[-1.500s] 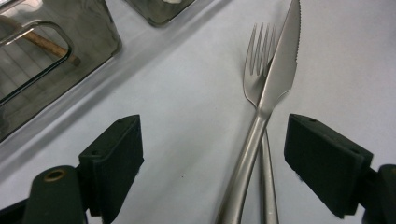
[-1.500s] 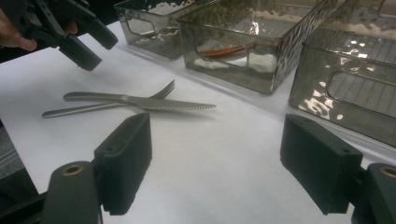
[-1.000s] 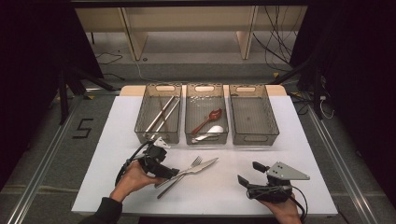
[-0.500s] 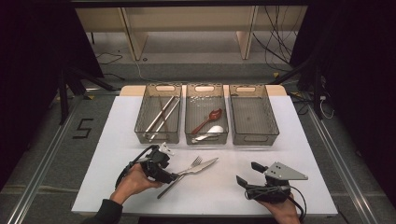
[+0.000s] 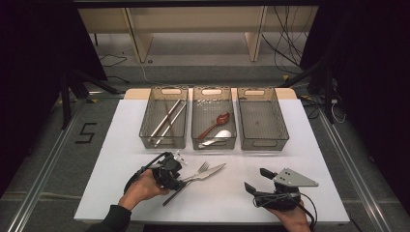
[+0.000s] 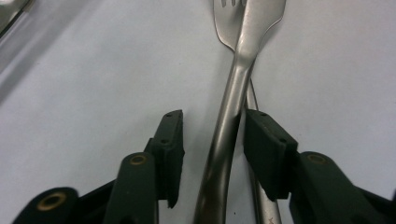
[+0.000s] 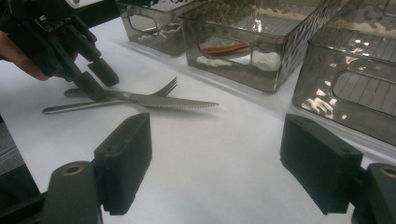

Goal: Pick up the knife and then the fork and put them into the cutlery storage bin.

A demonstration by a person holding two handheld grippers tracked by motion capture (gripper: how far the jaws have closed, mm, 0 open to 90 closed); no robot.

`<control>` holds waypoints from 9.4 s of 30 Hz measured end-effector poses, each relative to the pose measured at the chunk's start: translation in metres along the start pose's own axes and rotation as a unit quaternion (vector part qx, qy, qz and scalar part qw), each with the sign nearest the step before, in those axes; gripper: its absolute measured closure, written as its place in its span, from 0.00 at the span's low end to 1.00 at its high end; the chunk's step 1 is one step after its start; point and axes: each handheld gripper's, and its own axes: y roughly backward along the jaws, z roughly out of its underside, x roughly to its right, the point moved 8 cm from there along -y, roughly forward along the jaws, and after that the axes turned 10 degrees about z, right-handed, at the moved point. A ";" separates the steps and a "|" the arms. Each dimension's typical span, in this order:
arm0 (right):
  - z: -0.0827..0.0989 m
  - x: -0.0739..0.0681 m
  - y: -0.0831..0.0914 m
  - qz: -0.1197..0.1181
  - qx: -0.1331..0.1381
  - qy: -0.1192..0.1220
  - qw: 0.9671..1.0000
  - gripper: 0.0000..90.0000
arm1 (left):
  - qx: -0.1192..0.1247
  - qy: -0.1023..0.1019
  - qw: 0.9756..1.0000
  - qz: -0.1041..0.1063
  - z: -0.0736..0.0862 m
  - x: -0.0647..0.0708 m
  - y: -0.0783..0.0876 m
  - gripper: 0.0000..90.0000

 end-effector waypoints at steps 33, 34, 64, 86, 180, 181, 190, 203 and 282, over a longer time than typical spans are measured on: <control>0.000 0.000 0.000 0.003 0.001 0.001 1.000 0.29 | -0.051 -0.042 0.998 0.005 -0.007 0.005 -0.005 0.87; 0.000 0.000 0.000 0.003 0.001 0.000 1.000 0.29 | -0.050 -0.042 0.998 0.006 -0.007 0.005 -0.005 0.88; 0.000 0.001 0.001 0.006 0.000 0.000 1.000 0.29 | 0.036 -0.036 0.999 0.009 -0.021 0.008 0.014 0.88; 0.000 0.001 0.000 0.005 -0.001 -0.003 1.000 0.29 | 0.139 -0.015 0.990 0.021 -0.064 0.005 0.037 0.88; 0.000 0.002 0.002 -0.008 0.004 -0.009 1.000 0.29 | 0.196 0.049 0.978 0.059 -0.300 0.001 -0.018 0.88; 0.000 0.002 0.002 -0.008 0.005 -0.009 1.000 0.29 | 0.194 0.048 0.978 0.058 -0.301 0.001 -0.019 0.88; 0.000 0.001 0.003 -0.008 0.004 -0.009 1.000 0.29 | 0.194 0.057 0.978 0.057 -0.310 0.000 -0.026 0.88; 0.000 0.001 0.004 -0.008 0.005 -0.010 1.000 0.29 | 0.187 0.071 0.978 0.053 -0.309 -0.005 -0.037 0.88; 0.001 0.004 0.002 0.000 0.000 -0.012 1.000 0.29 | 0.155 0.080 0.984 0.042 -0.127 -0.004 0.035 0.24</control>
